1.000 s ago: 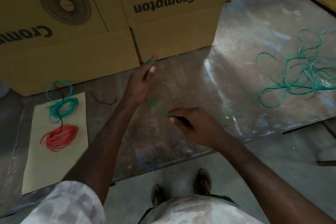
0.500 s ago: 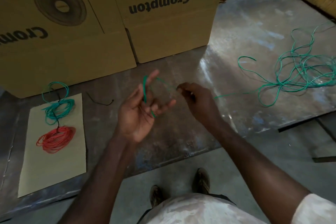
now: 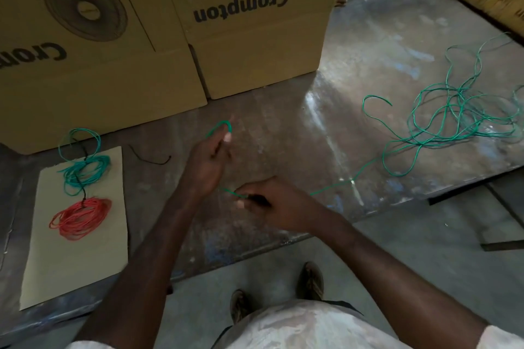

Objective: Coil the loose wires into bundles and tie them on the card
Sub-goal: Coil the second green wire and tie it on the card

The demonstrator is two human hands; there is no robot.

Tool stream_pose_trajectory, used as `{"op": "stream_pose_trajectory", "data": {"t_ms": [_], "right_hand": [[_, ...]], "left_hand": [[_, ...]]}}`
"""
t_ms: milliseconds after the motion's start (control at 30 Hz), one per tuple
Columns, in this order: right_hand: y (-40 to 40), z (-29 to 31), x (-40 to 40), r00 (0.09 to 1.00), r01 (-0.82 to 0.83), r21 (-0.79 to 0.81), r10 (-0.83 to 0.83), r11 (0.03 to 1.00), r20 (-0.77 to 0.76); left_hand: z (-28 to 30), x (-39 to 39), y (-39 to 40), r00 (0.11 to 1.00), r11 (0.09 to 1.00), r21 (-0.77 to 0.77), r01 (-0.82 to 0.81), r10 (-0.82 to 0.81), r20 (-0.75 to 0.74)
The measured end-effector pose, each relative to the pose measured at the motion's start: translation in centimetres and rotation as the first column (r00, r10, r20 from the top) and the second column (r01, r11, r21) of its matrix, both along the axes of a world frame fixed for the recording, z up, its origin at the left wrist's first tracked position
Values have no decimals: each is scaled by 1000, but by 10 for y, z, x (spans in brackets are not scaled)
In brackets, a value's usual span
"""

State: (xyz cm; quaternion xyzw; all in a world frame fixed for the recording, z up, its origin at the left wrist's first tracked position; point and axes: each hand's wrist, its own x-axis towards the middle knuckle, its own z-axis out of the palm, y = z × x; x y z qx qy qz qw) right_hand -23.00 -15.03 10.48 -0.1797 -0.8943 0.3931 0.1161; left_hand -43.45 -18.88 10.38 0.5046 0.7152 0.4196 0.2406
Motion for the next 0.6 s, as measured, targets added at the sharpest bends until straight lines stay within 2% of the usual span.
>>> {"op": "stream_pose_trajectory", "data": {"t_ms": [67,133,167,233,300,367,433,500,533,600], "right_hand": [[17,10,7,997,77,50,-76,996,-23],[38,22,16,978,198,111,-189,974,-83],[49,25,21,964,251,132,-236,959,-120],[66,26,27,930,346,125,-321,930,-180],[74,21,27,877,443,68,-417,894,-239],[75,13,25,829,504,-7,-485,864,-279],[69,3,20,813,524,-43,-515,850,-272],[61,-5,15,831,506,-66,-506,860,-229],[55,-8,13,850,482,-74,-486,873,-202],[40,-13,7,898,412,-53,-415,910,-149]], "left_hand": [[-16,1,-8,998,991,-112,70,-69,14],[-22,15,-16,964,980,-105,167,-140,225],[-21,25,-21,908,974,-67,218,-177,381],[-12,42,-33,713,965,26,261,-211,669],[3,54,-41,458,957,100,272,-220,861],[18,59,-46,237,938,205,281,-275,932],[30,61,-45,90,918,306,251,-337,937],[40,61,-40,33,895,407,181,-419,907],[47,60,-35,49,888,442,127,-450,891],[56,56,-21,185,900,435,15,-430,884]]}}
